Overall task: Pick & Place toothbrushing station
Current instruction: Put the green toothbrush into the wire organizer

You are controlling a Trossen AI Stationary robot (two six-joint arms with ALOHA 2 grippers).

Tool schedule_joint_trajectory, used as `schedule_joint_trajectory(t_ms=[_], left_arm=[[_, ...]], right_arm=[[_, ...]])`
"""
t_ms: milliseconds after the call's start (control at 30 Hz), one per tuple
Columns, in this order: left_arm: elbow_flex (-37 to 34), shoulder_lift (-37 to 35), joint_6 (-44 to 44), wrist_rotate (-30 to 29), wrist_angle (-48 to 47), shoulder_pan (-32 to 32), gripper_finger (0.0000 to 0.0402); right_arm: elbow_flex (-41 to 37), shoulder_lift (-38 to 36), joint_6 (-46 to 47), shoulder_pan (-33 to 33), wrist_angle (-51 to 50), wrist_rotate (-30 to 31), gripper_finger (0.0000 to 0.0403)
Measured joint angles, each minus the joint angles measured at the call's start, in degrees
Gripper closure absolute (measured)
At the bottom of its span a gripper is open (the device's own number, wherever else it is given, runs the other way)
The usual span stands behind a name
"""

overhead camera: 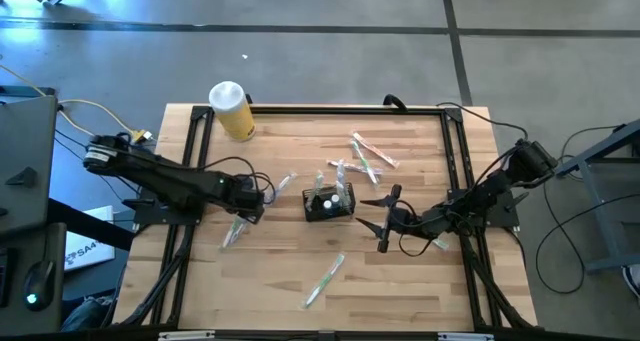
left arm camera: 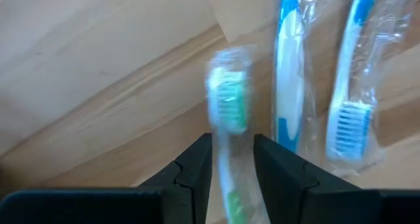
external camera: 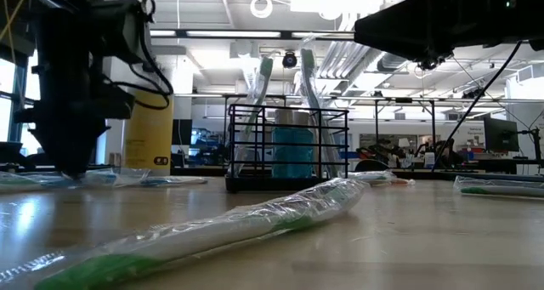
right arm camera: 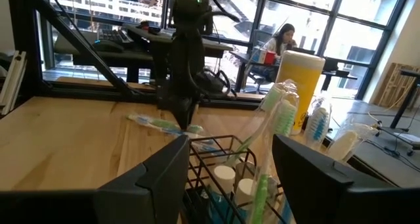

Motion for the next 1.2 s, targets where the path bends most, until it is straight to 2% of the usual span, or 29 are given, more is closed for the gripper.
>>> schedule_joint_trajectory(t_ms=[233,400,500,633,800,933,1100,1200], left_arm=[[0.22,4.4,0.41,1.13,1.24,0.0,0.0293],[0.2,4.88,3.28,0.84,1.2,0.02,0.0296],[0.17,4.93,3.39,0.78,1.23,0.02,0.032],[0.17,4.97,6.16,0.86,1.52,0.01,0.0382],[1.44,5.06,6.67,-0.27,0.34,-0.05,0.0392],[5.49,5.28,8.8,-4.34,-4.83,0.03,0.0396],[14.13,5.23,10.42,-10.24,-15.42,-0.69,0.0398],[20.26,5.18,12.73,-15.85,-17.58,-3.06,0.04]], right_arm=[[0.0,0.0,0.25,-0.01,0.06,-0.05,0.0191],[0.0,0.0,1.18,0.0,-0.06,-0.09,0.0191],[0.0,0.0,1.21,0.0,-0.1,-0.09,0.0191],[0.0,0.0,1.25,-0.01,-0.1,-0.09,0.0191],[0.0,0.0,1.27,0.0,-0.11,-0.09,0.0191],[0.0,0.0,1.27,-0.01,-0.13,-0.09,0.0191],[0.0,0.0,1.29,-0.01,-0.64,-0.09,0.0191],[0.0,0.0,1.29,-0.01,-0.7,-0.09,0.0191]])
